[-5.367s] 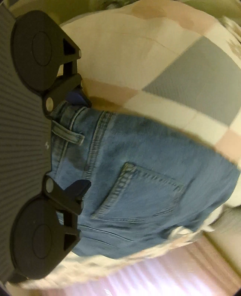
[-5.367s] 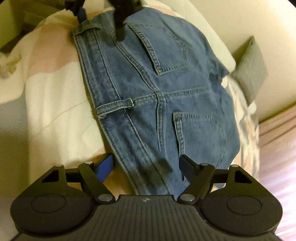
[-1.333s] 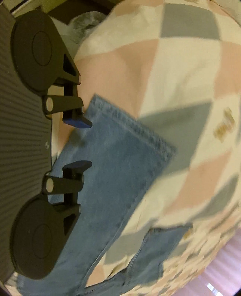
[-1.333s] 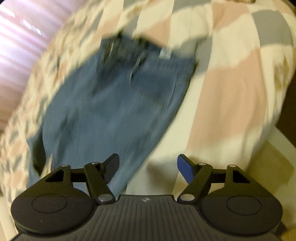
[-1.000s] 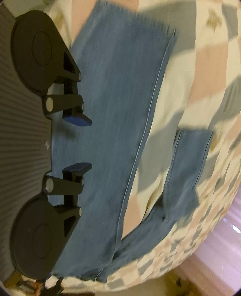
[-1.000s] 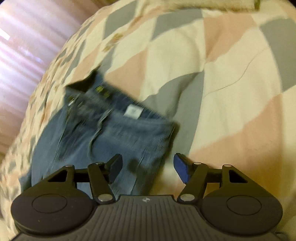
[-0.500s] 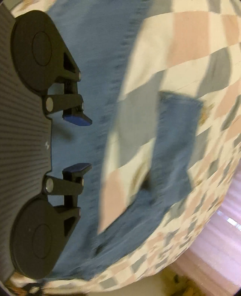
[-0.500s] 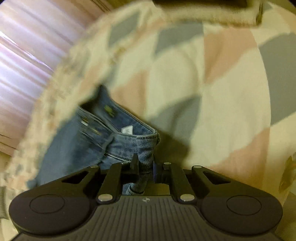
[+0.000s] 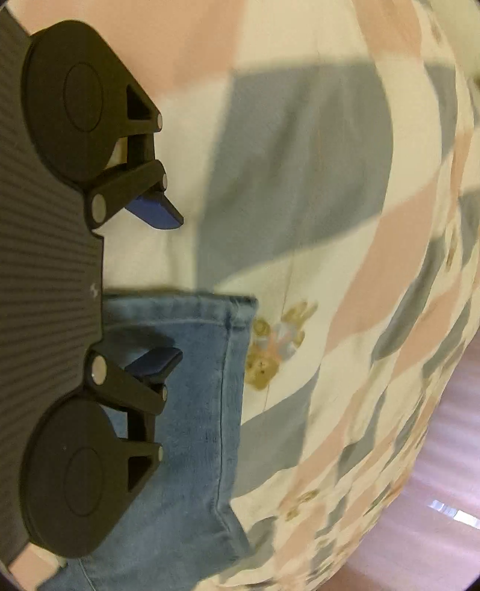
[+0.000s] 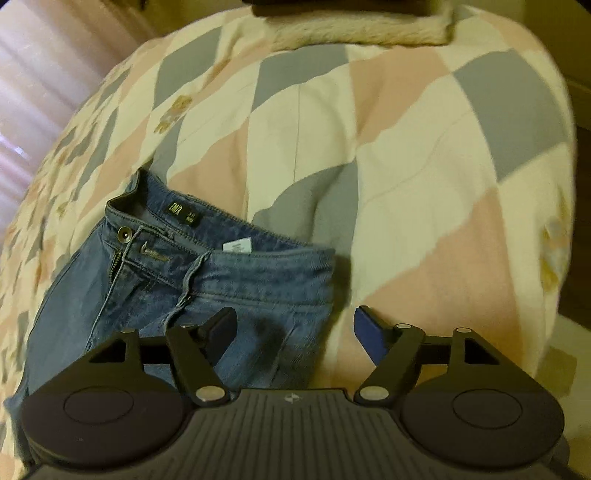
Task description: Fold clothes
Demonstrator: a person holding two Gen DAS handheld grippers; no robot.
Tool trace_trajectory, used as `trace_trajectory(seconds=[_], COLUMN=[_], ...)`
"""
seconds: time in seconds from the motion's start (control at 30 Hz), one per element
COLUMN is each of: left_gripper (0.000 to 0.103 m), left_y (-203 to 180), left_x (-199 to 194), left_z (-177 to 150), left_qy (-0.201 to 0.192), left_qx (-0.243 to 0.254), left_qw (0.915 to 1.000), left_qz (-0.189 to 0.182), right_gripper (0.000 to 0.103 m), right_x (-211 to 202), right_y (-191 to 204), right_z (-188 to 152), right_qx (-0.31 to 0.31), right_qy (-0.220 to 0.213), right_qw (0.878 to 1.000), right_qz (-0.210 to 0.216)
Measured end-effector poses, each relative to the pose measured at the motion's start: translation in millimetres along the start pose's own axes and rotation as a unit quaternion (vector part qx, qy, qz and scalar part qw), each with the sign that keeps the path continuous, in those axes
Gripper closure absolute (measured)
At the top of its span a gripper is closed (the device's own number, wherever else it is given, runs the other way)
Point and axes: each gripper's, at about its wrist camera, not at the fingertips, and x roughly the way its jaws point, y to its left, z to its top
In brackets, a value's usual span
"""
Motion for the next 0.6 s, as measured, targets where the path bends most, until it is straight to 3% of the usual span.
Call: trace_trajectory(seconds=[0.03, 0.1, 0.17, 0.23, 0.3, 0.37, 0.43, 0.53, 0.6], left_gripper=[0.089, 0.092, 0.099, 0.099, 0.099, 0.098, 0.097, 0.098, 0.095], left_y=[-5, -14, -19, -18, -13, -2, 7, 8, 11], left_x=[4, 1, -15, -35, -53, -57, -45, 2, 29], left_z=[3, 16, 39, 73, 110, 144, 166, 158, 152], left_qy=[0.007, 0.005, -0.029, -0.073, -0.122, -0.138, -0.126, -0.107, -0.083], left_qx=[0.017, 0.047, 0.090, 0.130, 0.168, 0.196, 0.224, 0.308, 0.318], left_qw=[0.9996, 0.9980, 0.9940, 0.9875, 0.9778, 0.9709, 0.9663, 0.9403, 0.9354], left_qz=[-0.024, -0.042, -0.055, -0.050, -0.028, -0.010, 0.011, 0.098, 0.131], right_gripper=[0.031, 0.031, 0.031, 0.031, 0.031, 0.031, 0.031, 0.031, 0.031], right_x=[-3, -8, -13, -18, -23, -27, -27, -19, -12], right_y=[7, 23, 37, 50, 64, 76, 86, 97, 102], right_z=[-5, -15, -21, -23, -25, -27, -31, -39, -45], right_qx=[-0.001, -0.006, -0.005, -0.001, -0.006, -0.017, -0.020, -0.027, -0.037], right_qy=[-0.007, -0.023, -0.034, -0.042, -0.053, -0.065, -0.064, -0.056, -0.045], right_qw=[1.000, 0.999, 0.999, 0.999, 0.998, 0.997, 0.997, 0.998, 0.998], right_qz=[-0.008, -0.023, -0.032, -0.032, -0.032, -0.033, -0.028, -0.026, -0.030])
